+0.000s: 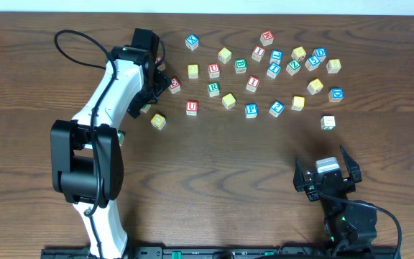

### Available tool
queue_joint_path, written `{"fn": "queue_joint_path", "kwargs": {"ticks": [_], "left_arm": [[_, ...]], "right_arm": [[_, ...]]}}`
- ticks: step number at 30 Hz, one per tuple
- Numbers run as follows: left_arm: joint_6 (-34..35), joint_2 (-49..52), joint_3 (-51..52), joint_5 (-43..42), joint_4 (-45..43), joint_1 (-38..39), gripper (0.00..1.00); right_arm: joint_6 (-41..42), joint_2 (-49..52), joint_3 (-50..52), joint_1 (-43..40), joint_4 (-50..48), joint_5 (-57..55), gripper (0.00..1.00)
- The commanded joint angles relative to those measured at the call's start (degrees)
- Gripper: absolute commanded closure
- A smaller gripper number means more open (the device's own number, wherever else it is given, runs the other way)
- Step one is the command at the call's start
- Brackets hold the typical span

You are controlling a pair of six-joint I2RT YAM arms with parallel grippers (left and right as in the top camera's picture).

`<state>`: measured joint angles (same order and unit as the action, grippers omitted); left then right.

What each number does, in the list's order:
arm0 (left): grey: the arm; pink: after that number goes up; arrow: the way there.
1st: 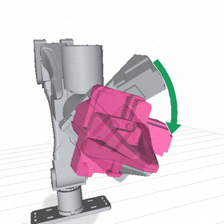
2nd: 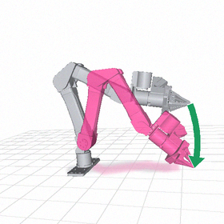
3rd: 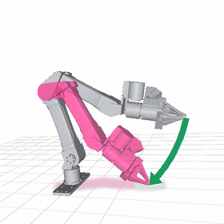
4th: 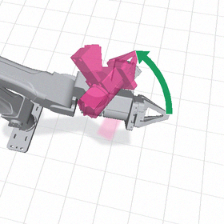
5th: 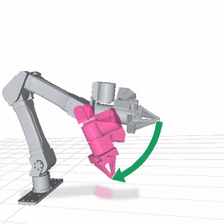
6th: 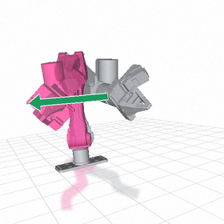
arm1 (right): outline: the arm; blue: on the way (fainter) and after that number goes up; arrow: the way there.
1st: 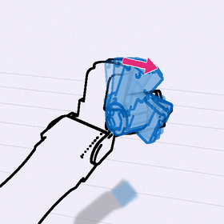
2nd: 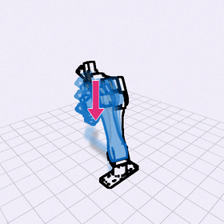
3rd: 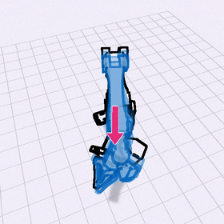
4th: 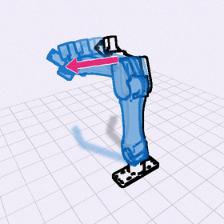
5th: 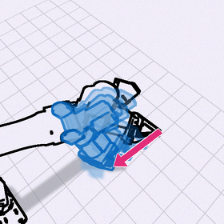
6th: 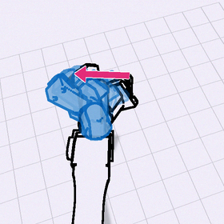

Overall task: Spell out NEURIPS
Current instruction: 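Reach the left gripper forward over the green N block, then lower the left gripper and close it on the green N block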

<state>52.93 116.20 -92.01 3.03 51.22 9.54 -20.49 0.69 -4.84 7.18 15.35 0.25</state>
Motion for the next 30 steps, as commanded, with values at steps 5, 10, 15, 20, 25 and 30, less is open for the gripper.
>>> {"fn": "queue_joint_path", "kwargs": {"ticks": [5,10,15,20,25,30], "left_arm": [[3.0,0.9,-0.1,3.7,0.5,-0.2,0.05],[3.3,2.7,0.0,4.1,0.0,-0.2,0.05],[3.3,5.5,0.0,3.8,-0.9,-0.2,0.05],[3.3,5.8,-0.1,3.6,-2.3,-0.2,0.05],[3.3,5.9,0.0,3.7,-2.7,-0.2,0.09],[3.3,5.9,0.0,3.7,-4.6,-0.2,0.11]], "right_arm": [[0.7,-0.4,0.1,-0.8,0.2,0.1,0.01],[0.7,-0.4,0.1,-0.8,0.2,0.1,0.01],[0.7,-0.4,0.1,-0.8,0.2,0.1,0.01],[0.7,-0.4,0.1,-0.8,0.2,0.1,0.01],[0.7,-0.4,0.1,-0.8,0.2,0.1,0.01],[0.7,-0.4,0.1,-0.8,0.2,0.1,0.01]]}}
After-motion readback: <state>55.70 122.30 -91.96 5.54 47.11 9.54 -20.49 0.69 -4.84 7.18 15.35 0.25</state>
